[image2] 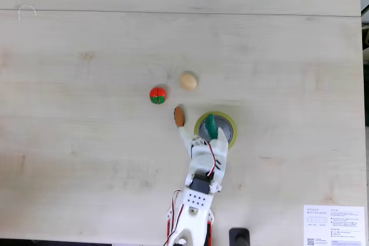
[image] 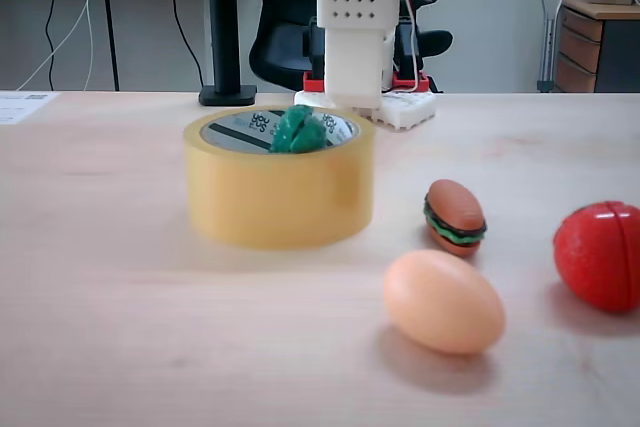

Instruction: Grasp a cucumber and put it in the hole.

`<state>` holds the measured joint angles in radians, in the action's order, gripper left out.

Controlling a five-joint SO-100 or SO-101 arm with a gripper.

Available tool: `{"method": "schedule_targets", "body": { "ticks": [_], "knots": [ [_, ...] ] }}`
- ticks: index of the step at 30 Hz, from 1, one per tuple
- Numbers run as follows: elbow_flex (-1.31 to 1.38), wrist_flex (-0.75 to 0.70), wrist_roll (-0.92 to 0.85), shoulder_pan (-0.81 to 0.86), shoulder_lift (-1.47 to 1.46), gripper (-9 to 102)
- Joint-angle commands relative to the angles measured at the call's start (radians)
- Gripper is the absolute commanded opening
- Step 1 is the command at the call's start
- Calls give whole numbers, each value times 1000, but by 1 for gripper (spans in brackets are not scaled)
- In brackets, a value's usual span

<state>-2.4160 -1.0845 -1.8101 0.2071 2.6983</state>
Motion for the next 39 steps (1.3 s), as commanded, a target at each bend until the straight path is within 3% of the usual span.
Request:
{"method": "schedule_targets", "body": {
  "ticks": [1, 19, 25, 39],
  "knots": [
    [11, -46, 8, 5, 40, 29],
    [-307, -227, 64, 5, 454, 0],
    [-457, -362, 115, 0, 670, 0],
    [-620, -362, 141, -2, 673, 0]
  ]
}}
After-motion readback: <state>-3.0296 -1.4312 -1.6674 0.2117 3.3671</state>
